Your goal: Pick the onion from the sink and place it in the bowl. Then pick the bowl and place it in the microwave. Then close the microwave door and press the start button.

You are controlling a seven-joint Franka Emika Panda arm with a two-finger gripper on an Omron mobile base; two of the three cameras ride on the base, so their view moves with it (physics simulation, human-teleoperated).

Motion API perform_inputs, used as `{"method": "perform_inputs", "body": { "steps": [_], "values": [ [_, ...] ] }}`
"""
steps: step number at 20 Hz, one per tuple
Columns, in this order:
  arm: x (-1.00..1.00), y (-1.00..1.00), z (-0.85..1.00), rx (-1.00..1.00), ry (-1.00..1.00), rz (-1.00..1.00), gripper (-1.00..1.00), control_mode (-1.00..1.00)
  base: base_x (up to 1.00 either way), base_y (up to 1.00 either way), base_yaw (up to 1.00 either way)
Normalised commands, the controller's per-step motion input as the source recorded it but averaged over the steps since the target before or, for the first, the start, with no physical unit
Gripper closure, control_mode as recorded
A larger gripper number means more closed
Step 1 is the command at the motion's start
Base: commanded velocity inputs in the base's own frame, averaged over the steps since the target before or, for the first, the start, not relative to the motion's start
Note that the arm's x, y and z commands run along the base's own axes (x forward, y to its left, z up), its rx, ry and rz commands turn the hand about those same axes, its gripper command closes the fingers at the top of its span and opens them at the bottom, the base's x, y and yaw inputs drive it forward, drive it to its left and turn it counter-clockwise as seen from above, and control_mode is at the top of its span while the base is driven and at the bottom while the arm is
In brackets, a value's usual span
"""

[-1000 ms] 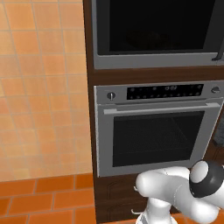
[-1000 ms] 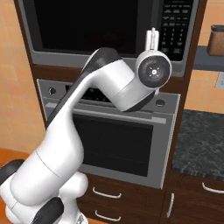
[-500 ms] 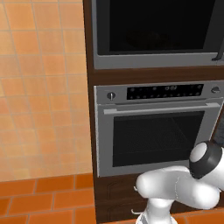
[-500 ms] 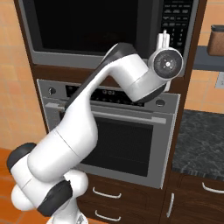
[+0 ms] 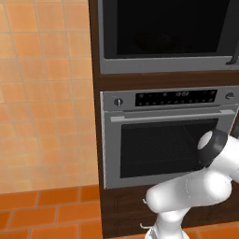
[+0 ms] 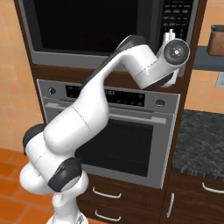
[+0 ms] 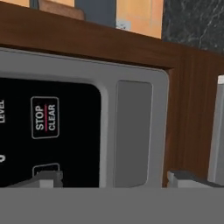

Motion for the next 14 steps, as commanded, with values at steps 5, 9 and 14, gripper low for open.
{"method": "perform_inputs", "body": {
  "steps": [5, 9, 14],
  "values": [
    [0.49, -0.31, -0.06, 0.03, 0.06, 0.05, -1.0, -1.0, 0.0, 0.0, 0.0],
    [0.28, -0.22, -0.23, 0.04, 0.03, 0.05, -1.0, -1.0, 0.0, 0.0, 0.0],
    [-0.43, 0.01, -0.44, 0.01, 0.0, 0.05, -1.0, -1.0, 0.0, 0.0, 0.0]
  ]
}}
